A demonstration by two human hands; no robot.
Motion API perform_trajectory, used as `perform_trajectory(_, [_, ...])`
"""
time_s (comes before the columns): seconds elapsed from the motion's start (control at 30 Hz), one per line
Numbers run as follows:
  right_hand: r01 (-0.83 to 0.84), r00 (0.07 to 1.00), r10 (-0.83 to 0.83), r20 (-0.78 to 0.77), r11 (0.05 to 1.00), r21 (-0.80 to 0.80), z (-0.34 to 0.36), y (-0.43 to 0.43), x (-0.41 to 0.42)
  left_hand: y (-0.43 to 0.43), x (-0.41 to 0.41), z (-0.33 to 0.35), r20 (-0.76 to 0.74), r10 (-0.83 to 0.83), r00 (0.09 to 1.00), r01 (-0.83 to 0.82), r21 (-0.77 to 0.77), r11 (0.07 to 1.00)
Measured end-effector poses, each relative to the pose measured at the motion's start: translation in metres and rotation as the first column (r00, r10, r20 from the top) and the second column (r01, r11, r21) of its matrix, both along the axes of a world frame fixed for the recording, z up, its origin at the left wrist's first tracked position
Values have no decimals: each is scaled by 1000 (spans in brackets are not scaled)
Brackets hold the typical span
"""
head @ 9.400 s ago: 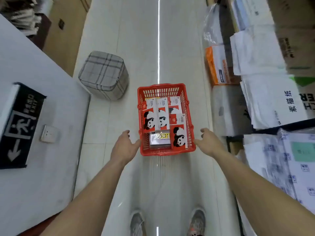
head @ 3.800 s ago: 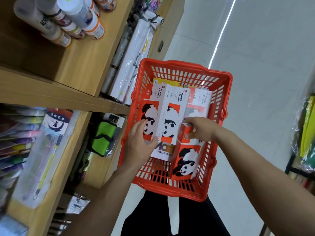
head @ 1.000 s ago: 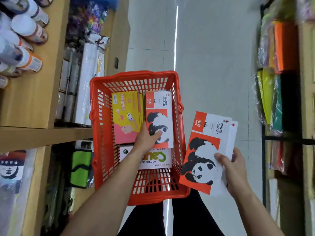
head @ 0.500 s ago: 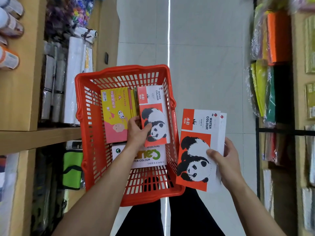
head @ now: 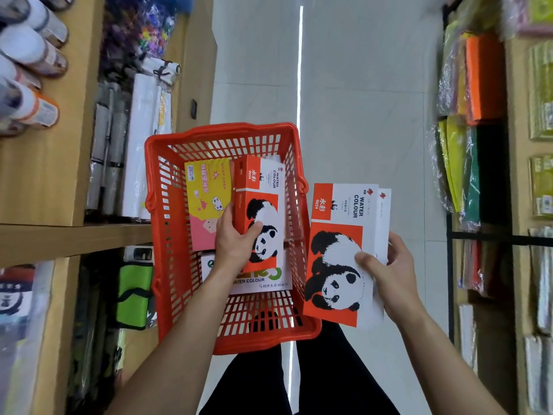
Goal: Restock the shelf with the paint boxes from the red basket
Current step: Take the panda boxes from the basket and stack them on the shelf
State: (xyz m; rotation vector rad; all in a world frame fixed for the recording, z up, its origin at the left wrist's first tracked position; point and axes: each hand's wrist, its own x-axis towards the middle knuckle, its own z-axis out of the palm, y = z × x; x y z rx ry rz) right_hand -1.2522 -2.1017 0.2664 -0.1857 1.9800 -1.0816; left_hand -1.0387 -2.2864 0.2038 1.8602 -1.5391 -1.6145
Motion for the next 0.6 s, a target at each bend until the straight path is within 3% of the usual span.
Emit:
perform_trajectory(0.17, [-89,996,90,4,992,-91,38,-34,7,13,49,74,-40,73,997,-75,-74,994])
perform_trajectory(0.3, [-234,970,242,21,952,-197,78,-74,22,29,93,150,-112,254,961,-264,-86,961])
perform_trajectory(0.5, [-511,843,538,-10,795,-328,151,-122,67,91,147,263,-259,445,857,-498,-195,845])
perform_trajectory(0.6, [-593,768,641,-12,702,-395,185,-126,98,137,170,308,-338,546,767,-630,-235,740])
